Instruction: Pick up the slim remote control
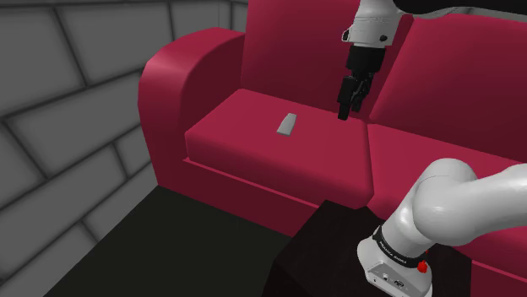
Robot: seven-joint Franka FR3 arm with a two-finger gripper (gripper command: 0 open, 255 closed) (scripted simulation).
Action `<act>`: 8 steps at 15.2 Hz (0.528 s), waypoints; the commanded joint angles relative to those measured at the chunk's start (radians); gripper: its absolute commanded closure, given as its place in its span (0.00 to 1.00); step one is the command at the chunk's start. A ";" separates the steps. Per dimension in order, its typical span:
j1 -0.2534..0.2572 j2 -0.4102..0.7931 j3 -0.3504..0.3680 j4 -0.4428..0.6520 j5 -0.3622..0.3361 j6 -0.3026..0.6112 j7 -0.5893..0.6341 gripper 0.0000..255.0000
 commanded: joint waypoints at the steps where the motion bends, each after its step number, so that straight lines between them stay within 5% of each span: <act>1: 0.000 0.000 0.000 0.000 0.000 0.000 0.000 0.00; 8: -0.058 0.201 0.019 0.002 0.007 0.225 0.142 0.00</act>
